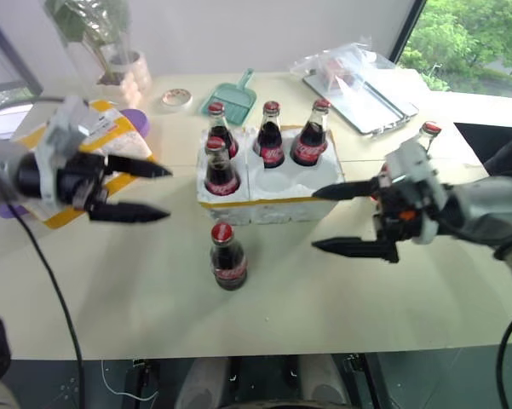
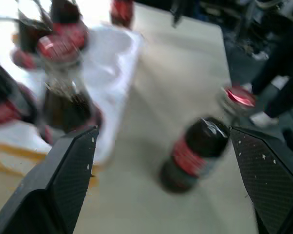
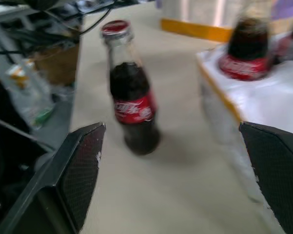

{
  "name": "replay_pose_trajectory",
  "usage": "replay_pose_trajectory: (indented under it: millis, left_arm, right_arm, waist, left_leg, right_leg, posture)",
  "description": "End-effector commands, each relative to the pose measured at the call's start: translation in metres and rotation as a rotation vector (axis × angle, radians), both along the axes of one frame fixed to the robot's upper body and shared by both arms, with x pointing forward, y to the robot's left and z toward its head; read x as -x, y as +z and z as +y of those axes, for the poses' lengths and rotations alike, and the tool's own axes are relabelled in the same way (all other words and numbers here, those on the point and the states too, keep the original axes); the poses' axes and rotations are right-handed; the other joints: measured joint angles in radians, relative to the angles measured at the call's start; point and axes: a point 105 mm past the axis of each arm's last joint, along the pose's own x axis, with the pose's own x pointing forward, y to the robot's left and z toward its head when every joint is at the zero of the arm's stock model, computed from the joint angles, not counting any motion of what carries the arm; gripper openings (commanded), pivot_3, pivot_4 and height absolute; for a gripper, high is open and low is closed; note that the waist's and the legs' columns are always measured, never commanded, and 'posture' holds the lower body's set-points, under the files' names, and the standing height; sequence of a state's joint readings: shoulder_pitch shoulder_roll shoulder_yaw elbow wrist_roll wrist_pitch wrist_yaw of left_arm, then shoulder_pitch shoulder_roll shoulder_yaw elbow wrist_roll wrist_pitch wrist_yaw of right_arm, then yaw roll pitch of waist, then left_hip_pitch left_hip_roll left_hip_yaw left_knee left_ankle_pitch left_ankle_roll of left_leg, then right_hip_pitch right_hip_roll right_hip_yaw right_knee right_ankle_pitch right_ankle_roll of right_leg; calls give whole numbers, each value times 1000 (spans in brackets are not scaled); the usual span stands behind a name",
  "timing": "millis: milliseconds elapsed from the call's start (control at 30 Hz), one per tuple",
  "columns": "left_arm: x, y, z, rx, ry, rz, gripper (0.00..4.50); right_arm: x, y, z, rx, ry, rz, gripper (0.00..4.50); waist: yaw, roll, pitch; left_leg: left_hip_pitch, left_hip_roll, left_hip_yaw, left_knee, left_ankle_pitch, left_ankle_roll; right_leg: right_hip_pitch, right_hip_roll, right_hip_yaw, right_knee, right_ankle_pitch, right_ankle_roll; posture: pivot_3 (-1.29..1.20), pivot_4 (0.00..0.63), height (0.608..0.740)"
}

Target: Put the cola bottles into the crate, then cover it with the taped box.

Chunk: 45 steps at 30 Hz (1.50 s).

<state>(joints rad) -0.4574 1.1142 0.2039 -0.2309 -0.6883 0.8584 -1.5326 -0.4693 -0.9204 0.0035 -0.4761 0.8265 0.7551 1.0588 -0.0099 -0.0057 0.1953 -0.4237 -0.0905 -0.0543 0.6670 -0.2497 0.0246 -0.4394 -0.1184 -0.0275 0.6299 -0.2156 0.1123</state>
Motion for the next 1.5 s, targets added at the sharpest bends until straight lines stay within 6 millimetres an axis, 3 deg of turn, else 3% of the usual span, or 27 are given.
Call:
replay_pose_trajectory:
  millis: [33,200,467,767,1033,1100,1200,1300,1500]
  left_arm:
    - [14,-4,-2,-49,-28,-43,4433]
    - [19,-18,-5,-76,-22,-48,4433]
    - [21,-13,0,-74,5,-52,4433]
    - [17,-9,4,-84,26,-67,4433]
    - [13,-11,4,-92,28,-85,4433]
    - [10,-9,4,-89,27,-97,4500]
    - [7,-8,3,-82,26,-105,4500]
    - [4,-9,2,-81,24,-110,4500]
    - [-3,-7,-1,-68,15,-134,4500]
  right_arm:
    - [0,-14,16,-12,62,-12,4500]
    - [-12,-39,39,-30,88,-12,4500]
    - [-9,-61,65,-47,158,28,4500]
    - [-4,-71,102,-90,217,69,4500]
    - [-16,-71,118,-118,179,97,4500]
    - [-19,-70,117,-125,166,105,3995]
    - [-16,-61,111,-153,181,129,2818]
    - [-11,-44,101,-210,201,174,2814]
    - [-5,22,64,-343,203,177,2814]
  waist:
    - [3,-1,0]
    - [2,-2,-1]
    - [-1,-2,-1]
    - [-2,-2,-1]
    - [-2,-2,-1]
    - [-1,-2,-1]
    - [-2,-2,-1]
    - [-1,-2,-1]
    - [-1,-1,-1]
  left_leg:
    - [0,0,0,0,0,0]
    - [1,0,-1,0,0,0]
    - [1,0,-1,-1,0,-1]
    - [1,0,-1,-1,0,-1]
    - [1,0,-1,-1,1,-2]
    - [1,0,-1,-1,1,-2]
    - [1,0,-1,-1,1,-2]
    - [1,0,-2,-2,1,-2]
    - [1,0,-2,-2,1,-2]
  right_leg:
    - [0,0,0,0,0,0]
    - [1,0,0,0,0,0]
    - [0,1,-1,0,0,0]
    - [-1,3,-1,1,0,0]
    - [-1,3,-1,1,0,0]
    - [-1,3,-1,1,0,0]
    - [-1,4,-1,1,0,0]
    - [-1,4,-1,1,0,0]
    - [-1,3,-1,0,0,0]
  posture:
    - [0,150,738]
    - [0,150,738]
    - [0,150,738]
    - [0,150,738]
    - [0,150,738]
    - [0,150,738]
    - [0,150,738]
    - [0,150,738]
    - [0,150,738]
